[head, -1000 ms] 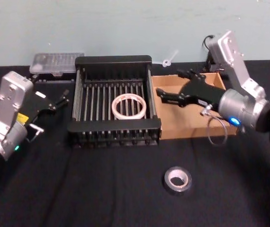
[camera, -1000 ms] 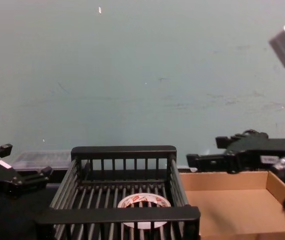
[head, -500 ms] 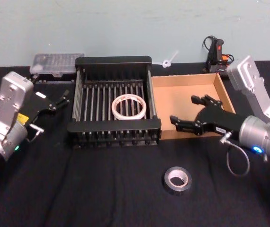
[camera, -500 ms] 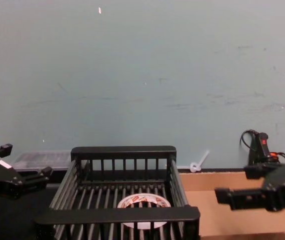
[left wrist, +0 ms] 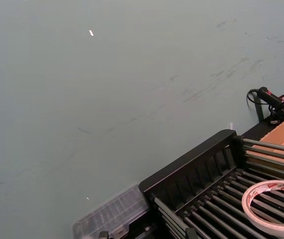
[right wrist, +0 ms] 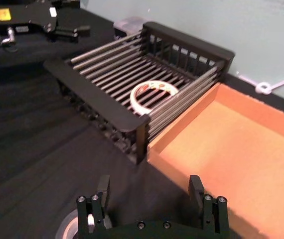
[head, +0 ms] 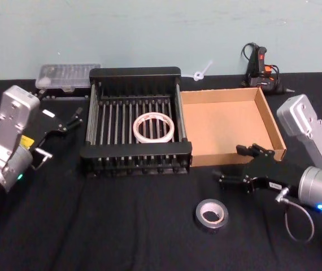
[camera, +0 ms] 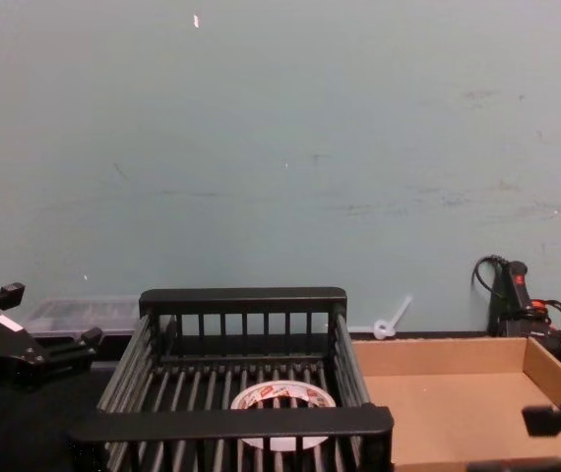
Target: Pick up the white tape and place it into the black box , Pick up the silver tape and place it into the brown box.
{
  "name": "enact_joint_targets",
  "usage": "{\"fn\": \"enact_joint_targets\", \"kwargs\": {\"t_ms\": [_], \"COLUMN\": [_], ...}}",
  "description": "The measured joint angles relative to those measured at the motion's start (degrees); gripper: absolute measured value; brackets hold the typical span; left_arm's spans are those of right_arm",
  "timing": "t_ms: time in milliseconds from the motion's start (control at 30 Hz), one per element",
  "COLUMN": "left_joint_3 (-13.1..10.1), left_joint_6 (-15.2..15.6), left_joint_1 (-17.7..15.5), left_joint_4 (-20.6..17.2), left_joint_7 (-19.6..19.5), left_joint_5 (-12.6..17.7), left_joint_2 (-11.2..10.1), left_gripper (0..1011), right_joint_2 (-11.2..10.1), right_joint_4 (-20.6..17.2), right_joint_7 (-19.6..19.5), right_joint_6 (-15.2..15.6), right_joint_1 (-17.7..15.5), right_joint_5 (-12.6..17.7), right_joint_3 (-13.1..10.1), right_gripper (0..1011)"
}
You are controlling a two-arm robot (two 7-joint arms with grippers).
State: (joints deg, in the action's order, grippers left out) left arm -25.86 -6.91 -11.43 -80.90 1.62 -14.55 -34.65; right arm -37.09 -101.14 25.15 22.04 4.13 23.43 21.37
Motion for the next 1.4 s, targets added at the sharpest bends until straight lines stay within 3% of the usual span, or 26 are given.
{"fn": "enact_joint_targets", "kwargs": {"t_ms": [833,1400], "left_joint_3": [0.0,0.0], "left_joint_6": [0.0,0.0], "left_joint_1": [0.0,0.0], "left_joint_4": [0.0,0.0], "left_joint_7": [0.0,0.0], "left_joint_5": [0.0,0.0], "left_joint_2": [0.0,0.0], "left_gripper": [1002,1001], "right_joint_2": [-3.0,-3.6], "right_joint_4": [-1.0,0.4], "right_joint_7": [0.5,1.6], "right_joint_6": [3.7,6.2], "right_joint_1": [-2.0,-0.5], "right_joint_5": [1.5,2.3], "right_joint_3": [3.1,5.3], "right_gripper": [1002,1002]}}
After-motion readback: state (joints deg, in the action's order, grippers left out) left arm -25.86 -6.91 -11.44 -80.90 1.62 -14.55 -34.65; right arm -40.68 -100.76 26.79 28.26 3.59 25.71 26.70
